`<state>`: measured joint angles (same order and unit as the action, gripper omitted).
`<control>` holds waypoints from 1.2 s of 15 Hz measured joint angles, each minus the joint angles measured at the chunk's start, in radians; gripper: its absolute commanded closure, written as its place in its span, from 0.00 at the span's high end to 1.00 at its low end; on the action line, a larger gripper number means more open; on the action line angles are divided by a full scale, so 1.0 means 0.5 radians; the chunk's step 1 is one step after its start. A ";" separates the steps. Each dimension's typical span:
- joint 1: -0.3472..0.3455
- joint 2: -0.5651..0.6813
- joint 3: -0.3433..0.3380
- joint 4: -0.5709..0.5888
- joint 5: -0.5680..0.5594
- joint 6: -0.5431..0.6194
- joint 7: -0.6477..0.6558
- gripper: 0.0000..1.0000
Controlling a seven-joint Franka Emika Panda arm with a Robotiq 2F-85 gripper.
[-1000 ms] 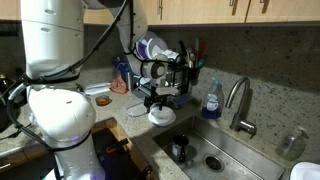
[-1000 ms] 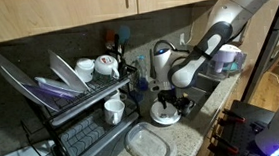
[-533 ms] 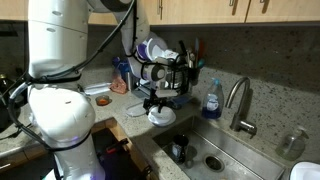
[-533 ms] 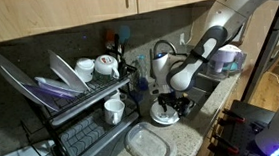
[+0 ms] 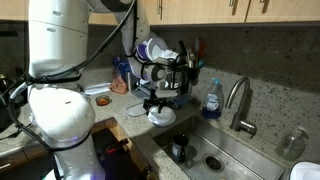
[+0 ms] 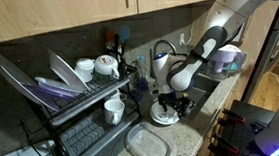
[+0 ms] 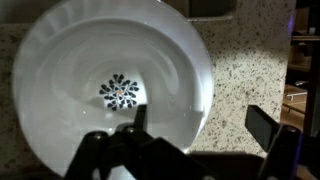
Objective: Move one white bowl to the right then put the remaining bowl in the clear bowl,take it out and put the bowl on the right inside the clear bowl
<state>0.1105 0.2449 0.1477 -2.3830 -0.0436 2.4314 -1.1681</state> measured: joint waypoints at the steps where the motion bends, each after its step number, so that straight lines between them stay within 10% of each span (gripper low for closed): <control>1: 0.000 0.003 0.000 0.000 0.000 0.001 0.004 1.00; 6: 0.000 0.037 0.000 0.000 -0.001 0.007 0.074 0.97; 7: 0.000 0.045 0.000 0.002 -0.001 0.008 0.082 0.78; 18: -0.083 0.058 -0.001 0.010 0.000 0.119 0.227 0.03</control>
<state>0.0689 0.2738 0.1473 -2.3782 -0.0438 2.4907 -1.0545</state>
